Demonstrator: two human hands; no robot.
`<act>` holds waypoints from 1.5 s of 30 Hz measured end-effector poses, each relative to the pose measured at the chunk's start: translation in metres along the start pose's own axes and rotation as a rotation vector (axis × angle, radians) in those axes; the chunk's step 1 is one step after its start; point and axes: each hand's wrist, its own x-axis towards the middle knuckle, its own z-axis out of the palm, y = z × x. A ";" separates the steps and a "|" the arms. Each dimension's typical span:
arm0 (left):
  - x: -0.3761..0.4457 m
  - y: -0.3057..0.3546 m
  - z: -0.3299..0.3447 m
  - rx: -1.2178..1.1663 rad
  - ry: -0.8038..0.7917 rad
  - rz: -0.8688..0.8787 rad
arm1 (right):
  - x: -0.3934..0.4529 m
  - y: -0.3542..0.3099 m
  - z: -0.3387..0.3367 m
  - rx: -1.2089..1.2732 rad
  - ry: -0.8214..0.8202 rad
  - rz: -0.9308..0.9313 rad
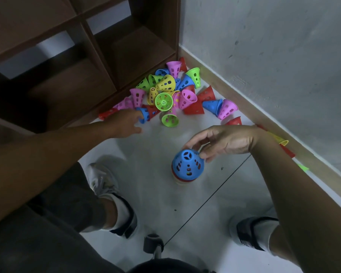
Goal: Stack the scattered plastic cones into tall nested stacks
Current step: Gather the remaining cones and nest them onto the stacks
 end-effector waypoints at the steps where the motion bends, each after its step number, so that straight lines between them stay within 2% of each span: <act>1: 0.002 0.000 0.001 -0.030 0.012 -0.017 | 0.000 -0.001 -0.003 -0.031 0.010 0.018; 5: 0.010 -0.003 0.009 -0.131 0.037 -0.078 | 0.006 -0.001 -0.013 -0.098 0.065 0.064; 10: 0.024 -0.011 0.024 -0.239 0.010 -0.122 | 0.035 0.005 -0.020 -0.031 0.283 0.041; 20: 0.060 -0.009 0.052 -0.330 -0.012 -0.174 | 0.106 0.016 -0.036 0.146 0.523 0.066; 30: 0.081 -0.006 0.059 -0.544 0.106 -0.275 | 0.145 0.029 -0.053 0.382 0.537 0.016; 35: 0.077 0.006 0.051 -0.624 0.251 -0.278 | 0.160 0.027 -0.057 0.461 0.579 0.029; 38: 0.074 0.008 0.049 -0.596 0.312 -0.302 | 0.168 0.022 -0.058 0.453 0.694 0.041; 45: 0.058 0.008 0.035 -0.700 0.326 -0.302 | 0.164 0.025 -0.059 0.565 1.072 -0.002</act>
